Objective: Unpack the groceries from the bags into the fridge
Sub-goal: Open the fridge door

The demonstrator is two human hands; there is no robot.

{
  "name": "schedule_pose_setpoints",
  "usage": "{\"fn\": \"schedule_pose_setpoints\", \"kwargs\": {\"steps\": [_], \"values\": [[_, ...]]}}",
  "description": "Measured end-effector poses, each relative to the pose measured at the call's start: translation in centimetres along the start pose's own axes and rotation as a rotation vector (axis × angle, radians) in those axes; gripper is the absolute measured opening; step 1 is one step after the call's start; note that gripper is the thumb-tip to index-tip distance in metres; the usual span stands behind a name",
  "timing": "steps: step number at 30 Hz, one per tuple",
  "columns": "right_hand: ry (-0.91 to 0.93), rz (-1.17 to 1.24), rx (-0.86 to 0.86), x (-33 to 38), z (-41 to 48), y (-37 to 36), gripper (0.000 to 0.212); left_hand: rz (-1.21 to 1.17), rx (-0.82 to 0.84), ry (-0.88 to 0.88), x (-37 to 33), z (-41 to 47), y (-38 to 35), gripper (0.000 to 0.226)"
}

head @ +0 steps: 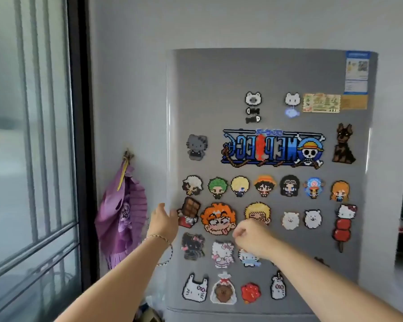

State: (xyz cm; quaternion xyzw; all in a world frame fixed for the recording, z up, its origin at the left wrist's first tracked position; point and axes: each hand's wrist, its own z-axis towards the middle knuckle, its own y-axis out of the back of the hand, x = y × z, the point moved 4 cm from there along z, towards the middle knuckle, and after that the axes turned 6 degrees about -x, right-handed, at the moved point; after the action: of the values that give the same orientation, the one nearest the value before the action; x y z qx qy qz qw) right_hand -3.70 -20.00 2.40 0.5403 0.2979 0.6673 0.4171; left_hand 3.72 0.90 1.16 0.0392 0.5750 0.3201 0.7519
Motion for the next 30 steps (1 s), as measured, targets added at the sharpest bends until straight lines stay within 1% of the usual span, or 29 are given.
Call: {"fn": "schedule_pose_setpoints", "kwargs": {"steps": [2, 3, 6, 10, 12, 14, 18, 20, 23, 25, 28, 30], "values": [[-0.031, -0.006, -0.069, 0.0, 1.8, -0.2, 0.017, -0.122, -0.02, 0.053, 0.5, 2.9, -0.5, 0.052], [-0.025, -0.01, -0.092, 0.0, 2.4, -0.2, 0.02, -0.168, -0.013, 0.07, 0.5, 4.3, -0.8, 0.052], [-0.052, -0.057, -0.094, -0.1, 2.9, 0.1, 0.03, -0.243, 0.044, 0.08, 0.3, 6.4, -1.7, 0.052], [-0.059, -0.058, -0.104, 0.0, 2.0, 1.0, 0.032, -0.119, 0.09, 0.063, 0.5, 6.2, -1.8, 0.055], [-0.07, -0.056, -0.105, -0.1, 1.0, 1.2, 0.025, -0.092, 0.114, 0.04, 0.2, 5.5, -1.5, 0.052], [-0.067, -0.064, -0.148, -0.4, -0.1, 1.6, 0.021, -0.028, 0.116, 0.007, -0.5, 4.3, -0.8, 0.044], [-0.031, -0.071, -0.2, -0.5, -2.4, 3.5, 0.02, 0.02, 0.038, -0.036, -0.6, 0.8, 0.4, 0.033], [-0.001, -0.069, -0.215, -0.4, -3.9, 4.4, 0.018, 0.028, 0.027, -0.056, -0.6, -1.4, 1.4, 0.022], [0.066, -0.032, -0.264, -0.1, -7.0, 5.6, 0.016, 0.016, -0.016, -0.006, -1.2, -5.3, 3.1, 0.035], [0.13, 0.004, -0.29, 0.1, -9.6, 6.3, 0.018, 0.033, -0.055, -0.034, -2.0, -8.7, 4.2, 0.038], [0.221, 0.056, -0.33, 0.2, -14.2, 7.4, 0.023, 0.098, -0.105, -0.145, -3.5, -14.7, 5.1, 0.033], [0.285, 0.088, -0.36, 0.2, -17.3, 8.2, 0.029, 0.054, -0.093, -0.157, -4.8, -18.8, 5.7, 0.036]]}}
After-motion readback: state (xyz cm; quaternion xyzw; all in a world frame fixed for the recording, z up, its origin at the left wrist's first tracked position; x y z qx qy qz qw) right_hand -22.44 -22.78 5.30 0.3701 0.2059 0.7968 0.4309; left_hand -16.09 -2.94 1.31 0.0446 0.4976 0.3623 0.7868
